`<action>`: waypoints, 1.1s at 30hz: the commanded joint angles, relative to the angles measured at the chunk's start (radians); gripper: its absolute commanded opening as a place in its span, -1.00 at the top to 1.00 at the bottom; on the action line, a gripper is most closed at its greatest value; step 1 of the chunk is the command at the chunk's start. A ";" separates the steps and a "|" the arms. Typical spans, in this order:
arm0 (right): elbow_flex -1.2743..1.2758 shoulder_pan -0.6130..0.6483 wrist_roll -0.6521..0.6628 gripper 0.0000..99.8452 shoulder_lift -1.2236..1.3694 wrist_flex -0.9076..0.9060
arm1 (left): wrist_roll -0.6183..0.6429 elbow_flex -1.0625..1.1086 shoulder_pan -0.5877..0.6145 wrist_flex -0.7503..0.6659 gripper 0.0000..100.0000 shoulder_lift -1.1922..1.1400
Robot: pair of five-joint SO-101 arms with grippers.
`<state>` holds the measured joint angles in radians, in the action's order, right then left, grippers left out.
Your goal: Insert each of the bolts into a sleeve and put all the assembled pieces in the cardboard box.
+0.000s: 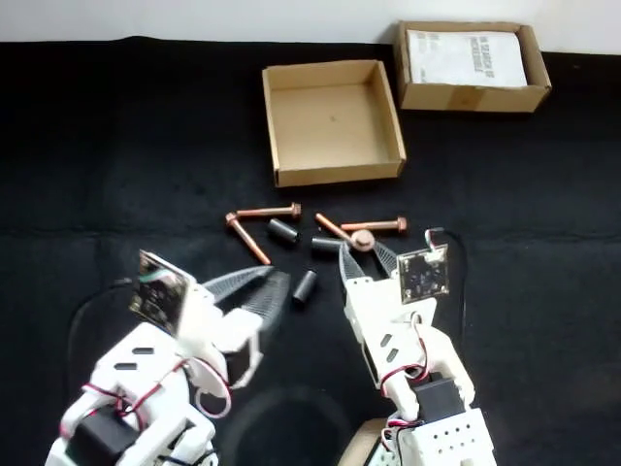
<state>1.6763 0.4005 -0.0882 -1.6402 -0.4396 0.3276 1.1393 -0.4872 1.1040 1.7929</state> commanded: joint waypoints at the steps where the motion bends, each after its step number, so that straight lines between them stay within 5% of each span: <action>1: -0.047 -0.010 -0.011 0.98 -0.015 -0.156 | 0.006 -0.070 0.153 0.051 0.98 0.016; 10: -0.340 -0.074 -0.009 0.98 0.038 -0.407 | 0.000 0.059 0.740 0.046 0.98 0.019; 15: -0.604 -0.074 -0.009 0.98 0.298 -0.456 | -0.002 0.222 0.944 0.044 0.98 0.021; 22: -0.955 -0.071 -0.009 0.98 0.723 -0.453 | 0.003 0.371 0.974 0.043 0.98 0.021; 33: -1.442 -0.073 -0.009 0.98 1.316 -0.452 | 0.006 0.556 0.978 -0.163 0.98 0.018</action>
<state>0.4012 0.3360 -0.0882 -0.4480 -0.8922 0.3291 1.6747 0.4795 0.9659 1.8067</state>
